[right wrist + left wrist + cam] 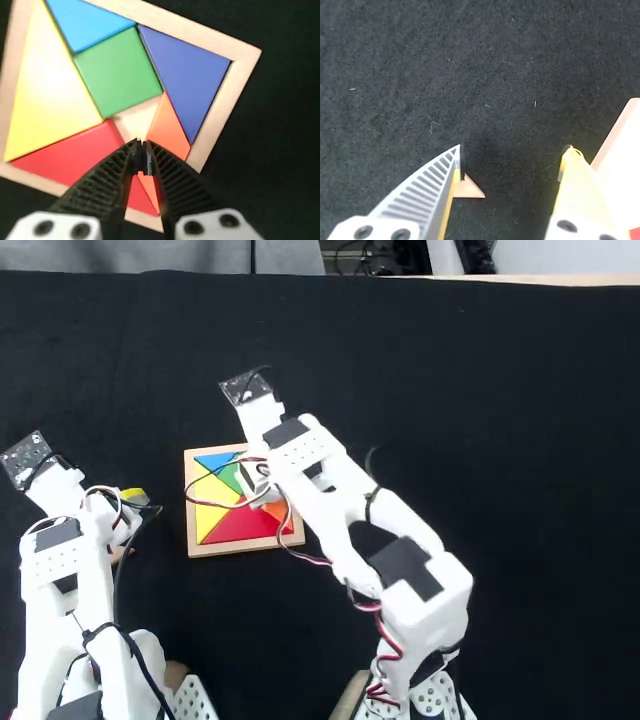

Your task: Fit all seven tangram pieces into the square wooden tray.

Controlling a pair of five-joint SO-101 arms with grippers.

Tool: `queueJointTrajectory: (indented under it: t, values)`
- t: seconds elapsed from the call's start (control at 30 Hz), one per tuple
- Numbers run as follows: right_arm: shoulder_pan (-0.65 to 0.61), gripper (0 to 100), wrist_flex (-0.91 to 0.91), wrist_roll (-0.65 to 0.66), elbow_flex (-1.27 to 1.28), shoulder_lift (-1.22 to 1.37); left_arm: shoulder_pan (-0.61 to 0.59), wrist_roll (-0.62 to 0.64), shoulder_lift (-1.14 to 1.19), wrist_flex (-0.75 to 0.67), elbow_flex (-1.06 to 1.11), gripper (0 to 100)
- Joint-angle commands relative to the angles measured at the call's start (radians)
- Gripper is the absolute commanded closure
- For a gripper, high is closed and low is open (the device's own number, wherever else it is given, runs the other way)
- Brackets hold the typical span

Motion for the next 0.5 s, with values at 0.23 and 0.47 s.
queueJointTrajectory:
  t: [0.23,0.47]
  values:
    - [-0.017,98.7,0.028,0.008,-0.108,0.028,0.01,0.003,-0.023,-0.015,-0.008,69]
    - [-0.018,98.7,0.038,0.008,-0.117,-0.004,0.01,0.003,-0.023,-0.015,-0.008,69]
